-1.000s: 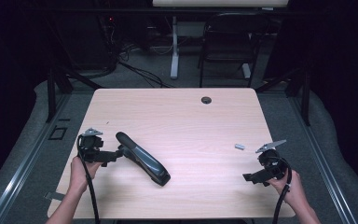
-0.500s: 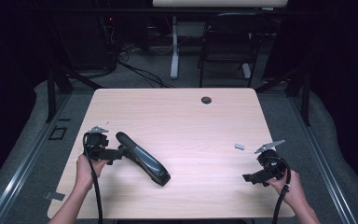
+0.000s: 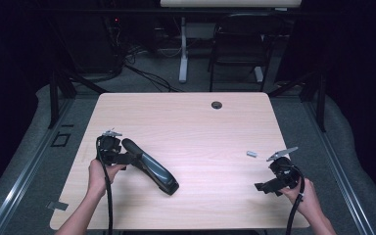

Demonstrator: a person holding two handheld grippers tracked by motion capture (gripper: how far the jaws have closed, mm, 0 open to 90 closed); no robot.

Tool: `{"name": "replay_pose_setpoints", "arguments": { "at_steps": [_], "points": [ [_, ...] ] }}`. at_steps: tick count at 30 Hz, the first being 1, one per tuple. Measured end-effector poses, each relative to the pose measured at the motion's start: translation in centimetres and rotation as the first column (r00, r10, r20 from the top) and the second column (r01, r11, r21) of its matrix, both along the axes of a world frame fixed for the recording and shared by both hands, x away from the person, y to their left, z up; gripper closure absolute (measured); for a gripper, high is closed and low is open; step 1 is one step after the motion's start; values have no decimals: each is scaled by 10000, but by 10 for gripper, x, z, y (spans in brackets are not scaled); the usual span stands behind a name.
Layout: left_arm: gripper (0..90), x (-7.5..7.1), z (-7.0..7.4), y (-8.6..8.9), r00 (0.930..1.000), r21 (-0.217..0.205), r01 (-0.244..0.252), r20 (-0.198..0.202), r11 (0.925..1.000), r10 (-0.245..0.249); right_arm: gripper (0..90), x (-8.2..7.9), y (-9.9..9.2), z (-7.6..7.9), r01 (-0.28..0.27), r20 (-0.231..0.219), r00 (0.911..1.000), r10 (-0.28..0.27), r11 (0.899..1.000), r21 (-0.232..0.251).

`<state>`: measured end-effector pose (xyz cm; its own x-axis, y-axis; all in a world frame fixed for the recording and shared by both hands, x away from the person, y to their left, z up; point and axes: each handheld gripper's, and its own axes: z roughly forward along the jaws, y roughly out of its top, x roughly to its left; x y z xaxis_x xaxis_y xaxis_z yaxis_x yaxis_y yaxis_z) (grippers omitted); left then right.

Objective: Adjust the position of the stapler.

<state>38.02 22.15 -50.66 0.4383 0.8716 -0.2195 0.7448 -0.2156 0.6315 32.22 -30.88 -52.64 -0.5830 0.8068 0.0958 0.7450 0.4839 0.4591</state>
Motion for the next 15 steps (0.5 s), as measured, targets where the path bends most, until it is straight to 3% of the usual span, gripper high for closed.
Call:
{"name": "replay_pose_setpoints", "arguments": {
  "at_steps": [9, 15],
  "points": [
    [24, 6, 1, -6, 9983, 155, -578, -93, 9982, 580, 40, 1, -1, -1, 17, -111, 9999, -17, 10000, 0],
    [8, 11, 1, -15, 9981, 335, -594, -132, 9977, 598, 42, 1, -1, -1, 28, -124, 9999, -27, 10000, 37]
  ]
}}
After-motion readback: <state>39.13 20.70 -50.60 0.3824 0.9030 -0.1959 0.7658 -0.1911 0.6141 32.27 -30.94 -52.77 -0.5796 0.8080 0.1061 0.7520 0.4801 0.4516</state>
